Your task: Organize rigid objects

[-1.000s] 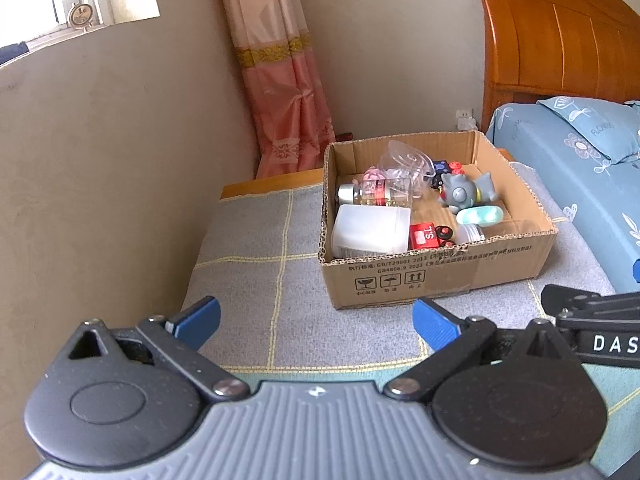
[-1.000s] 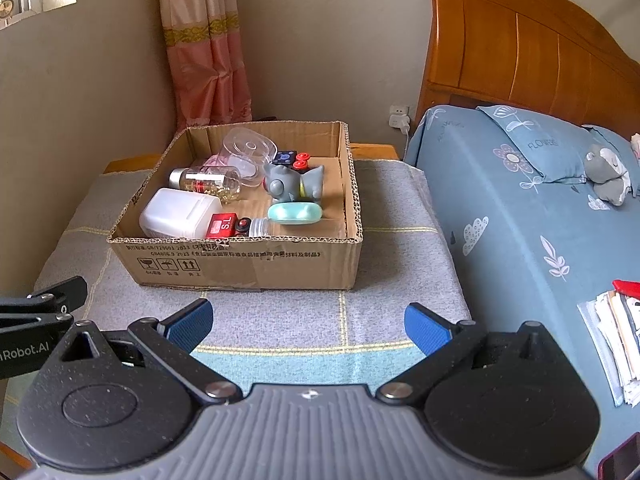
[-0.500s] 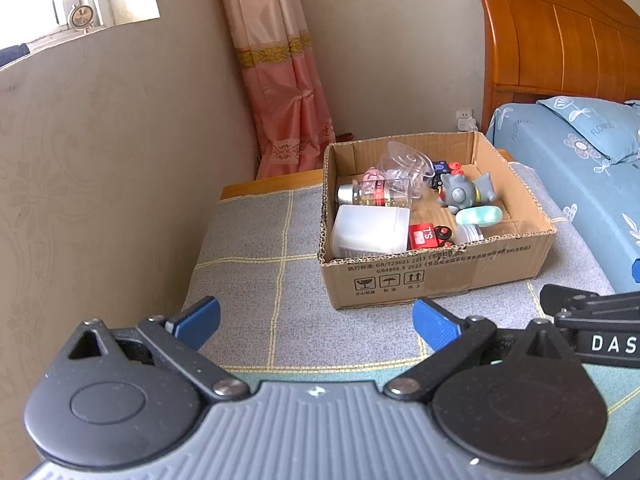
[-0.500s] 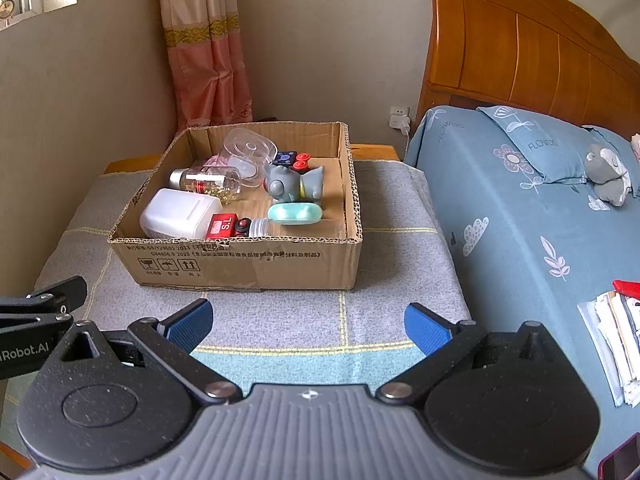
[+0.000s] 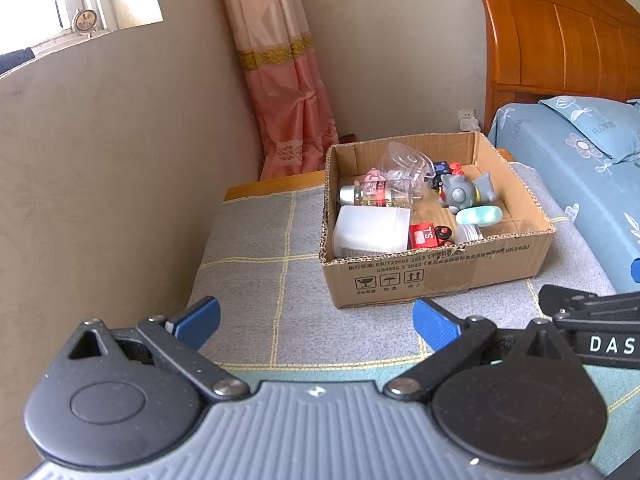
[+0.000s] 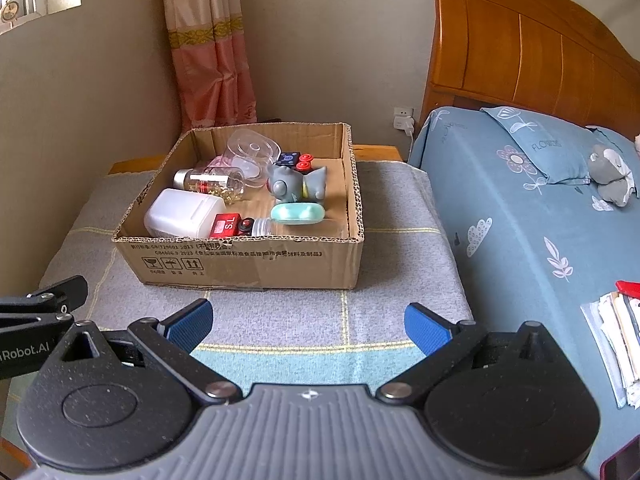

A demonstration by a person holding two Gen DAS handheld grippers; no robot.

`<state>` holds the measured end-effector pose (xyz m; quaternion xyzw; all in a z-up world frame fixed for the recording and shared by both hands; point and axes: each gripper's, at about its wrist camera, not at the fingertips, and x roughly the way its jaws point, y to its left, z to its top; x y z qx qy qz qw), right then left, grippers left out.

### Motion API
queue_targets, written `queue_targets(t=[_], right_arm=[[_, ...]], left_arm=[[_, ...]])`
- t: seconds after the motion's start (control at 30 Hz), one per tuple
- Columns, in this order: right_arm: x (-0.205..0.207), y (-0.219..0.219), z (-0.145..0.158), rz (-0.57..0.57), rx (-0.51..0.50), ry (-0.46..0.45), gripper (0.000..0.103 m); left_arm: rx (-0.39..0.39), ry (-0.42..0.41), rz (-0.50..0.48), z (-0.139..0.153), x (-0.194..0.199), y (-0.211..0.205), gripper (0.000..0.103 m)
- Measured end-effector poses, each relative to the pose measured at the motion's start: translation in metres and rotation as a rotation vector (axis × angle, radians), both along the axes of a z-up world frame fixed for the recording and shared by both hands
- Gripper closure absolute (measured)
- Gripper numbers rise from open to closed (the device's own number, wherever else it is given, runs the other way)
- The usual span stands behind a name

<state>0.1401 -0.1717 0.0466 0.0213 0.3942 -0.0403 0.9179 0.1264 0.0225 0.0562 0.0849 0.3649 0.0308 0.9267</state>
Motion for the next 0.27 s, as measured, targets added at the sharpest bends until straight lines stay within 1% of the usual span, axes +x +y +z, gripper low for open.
queue_targets(t=[0.27], right_arm=[[-0.0037,-0.0024,0.0014,0.002,0.007,-0.007,0.0]], left_arm=[[0.001,-0.006,0.001,0.0035,-0.0048,-0.0017,0.001]])
